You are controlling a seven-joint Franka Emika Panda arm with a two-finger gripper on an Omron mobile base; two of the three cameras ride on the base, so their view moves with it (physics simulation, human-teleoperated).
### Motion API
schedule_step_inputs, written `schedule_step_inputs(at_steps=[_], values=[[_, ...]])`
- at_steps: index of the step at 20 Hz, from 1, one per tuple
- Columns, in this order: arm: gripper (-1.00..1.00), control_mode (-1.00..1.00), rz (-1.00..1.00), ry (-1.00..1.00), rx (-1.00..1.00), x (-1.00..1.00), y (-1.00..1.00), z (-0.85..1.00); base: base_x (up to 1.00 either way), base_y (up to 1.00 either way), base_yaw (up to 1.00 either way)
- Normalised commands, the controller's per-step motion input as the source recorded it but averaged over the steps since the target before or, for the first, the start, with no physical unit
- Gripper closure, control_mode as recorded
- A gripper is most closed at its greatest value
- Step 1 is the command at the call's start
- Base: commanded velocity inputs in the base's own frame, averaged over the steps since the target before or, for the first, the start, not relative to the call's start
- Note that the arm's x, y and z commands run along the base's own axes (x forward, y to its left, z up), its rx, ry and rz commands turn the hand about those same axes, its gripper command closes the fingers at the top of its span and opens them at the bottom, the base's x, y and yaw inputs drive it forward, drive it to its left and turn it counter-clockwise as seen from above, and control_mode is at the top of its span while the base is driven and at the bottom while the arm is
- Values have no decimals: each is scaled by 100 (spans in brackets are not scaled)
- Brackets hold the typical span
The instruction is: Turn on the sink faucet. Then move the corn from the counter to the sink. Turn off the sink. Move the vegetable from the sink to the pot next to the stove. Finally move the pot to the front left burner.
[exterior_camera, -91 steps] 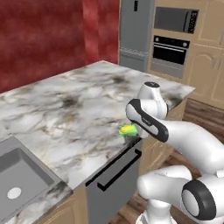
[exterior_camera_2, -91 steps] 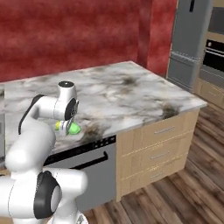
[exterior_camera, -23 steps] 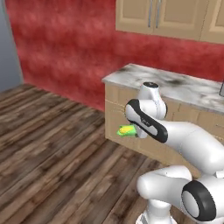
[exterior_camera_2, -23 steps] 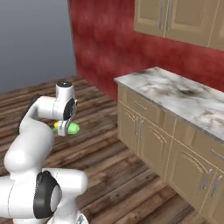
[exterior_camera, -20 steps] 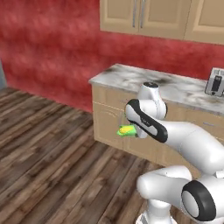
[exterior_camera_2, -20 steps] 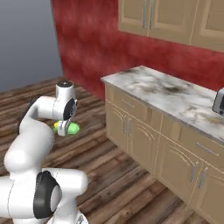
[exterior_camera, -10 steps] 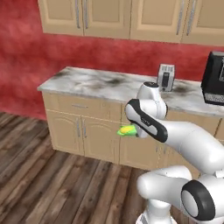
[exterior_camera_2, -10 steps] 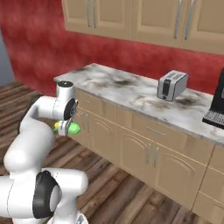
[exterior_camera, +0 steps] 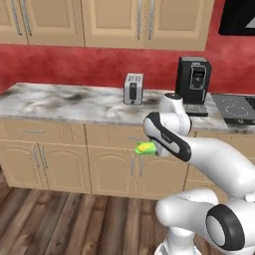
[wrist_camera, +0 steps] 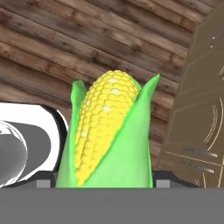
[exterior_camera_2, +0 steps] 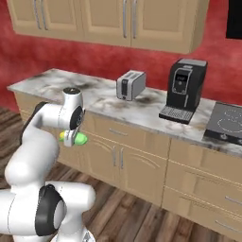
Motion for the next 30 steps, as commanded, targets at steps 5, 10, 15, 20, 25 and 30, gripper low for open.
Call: schedule_step_inputs(at_steps=[5, 10, 15, 20, 25, 30], values=[[100, 100, 0, 0, 0, 0, 0, 0, 13, -88, -29], [100, 100, 0, 0, 0, 0, 0, 0, 12, -90, -28], [100, 100, 0, 0, 0, 0, 0, 0, 19, -80, -27], [100, 100, 0, 0, 0, 0, 0, 0, 33, -70, -25], [100, 100, 0, 0, 0, 0, 0, 0, 44, -73, -20], [100, 100, 0, 0, 0, 0, 0, 0, 49, -70, -16]])
